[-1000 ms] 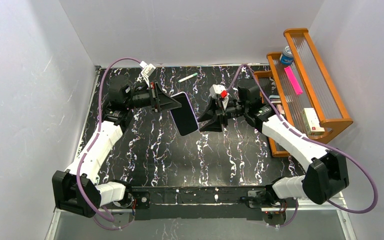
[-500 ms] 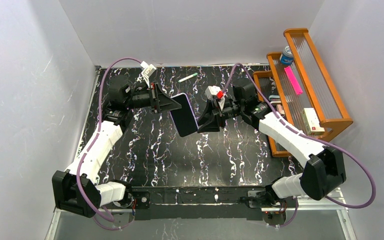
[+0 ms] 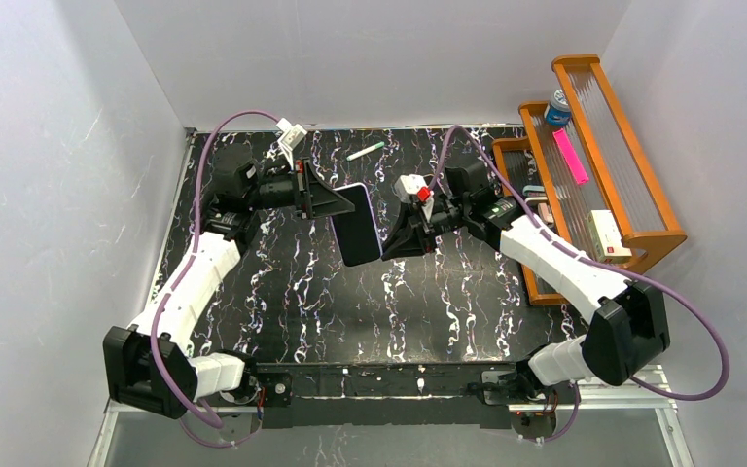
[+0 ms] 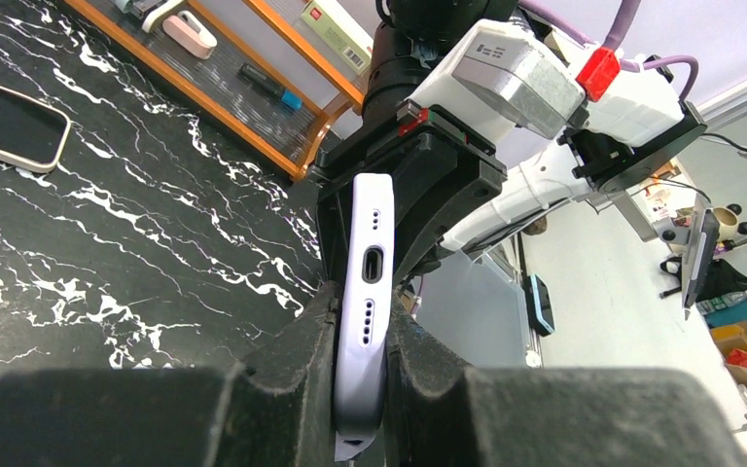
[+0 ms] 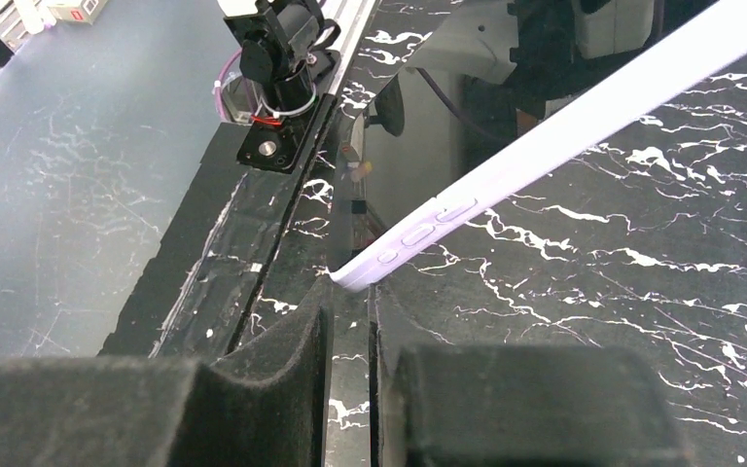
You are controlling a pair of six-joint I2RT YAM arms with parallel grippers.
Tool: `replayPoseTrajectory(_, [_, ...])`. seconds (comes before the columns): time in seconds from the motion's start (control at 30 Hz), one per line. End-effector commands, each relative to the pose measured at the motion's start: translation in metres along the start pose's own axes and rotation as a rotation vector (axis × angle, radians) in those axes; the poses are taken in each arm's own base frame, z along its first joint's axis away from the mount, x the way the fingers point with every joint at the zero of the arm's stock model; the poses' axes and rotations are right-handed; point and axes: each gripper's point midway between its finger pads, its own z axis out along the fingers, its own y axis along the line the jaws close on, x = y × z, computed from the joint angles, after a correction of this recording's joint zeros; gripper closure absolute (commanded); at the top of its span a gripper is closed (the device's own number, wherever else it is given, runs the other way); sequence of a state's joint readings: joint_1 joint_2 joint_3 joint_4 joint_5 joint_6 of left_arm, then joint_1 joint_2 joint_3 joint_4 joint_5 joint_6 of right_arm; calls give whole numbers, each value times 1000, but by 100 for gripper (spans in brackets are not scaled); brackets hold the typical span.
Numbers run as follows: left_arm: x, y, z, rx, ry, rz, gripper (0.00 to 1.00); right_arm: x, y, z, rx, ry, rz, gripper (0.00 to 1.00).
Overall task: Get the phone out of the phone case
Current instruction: Remove the phone case from the phone.
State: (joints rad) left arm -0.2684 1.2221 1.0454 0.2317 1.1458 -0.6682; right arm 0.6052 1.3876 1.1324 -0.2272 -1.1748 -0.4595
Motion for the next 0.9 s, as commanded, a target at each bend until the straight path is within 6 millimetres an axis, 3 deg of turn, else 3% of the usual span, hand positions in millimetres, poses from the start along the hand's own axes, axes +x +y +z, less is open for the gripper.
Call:
replayPoseTrajectory(0.0, [-2, -30, 4, 85, 42, -9, 100, -21, -21, 2, 52, 3, -183, 99])
replayPoseTrajectory(0.17, [4, -38, 8, 103, 59, -23, 100, -22, -38, 1, 138, 29, -246, 99])
replayPoseTrajectory(0.57, [19, -38, 9, 91, 59, -45, 100, -46, -76, -12, 413, -68, -276, 99])
replayPoseTrajectory(0.7, [12, -26, 10, 18, 26, 5, 100, -49, -73, -19, 477, -105, -217, 90])
replayPoseTrajectory(0.87, [-2, 4, 8, -148, -49, 36, 100, -34, -66, -33, 574, -95, -85, 72])
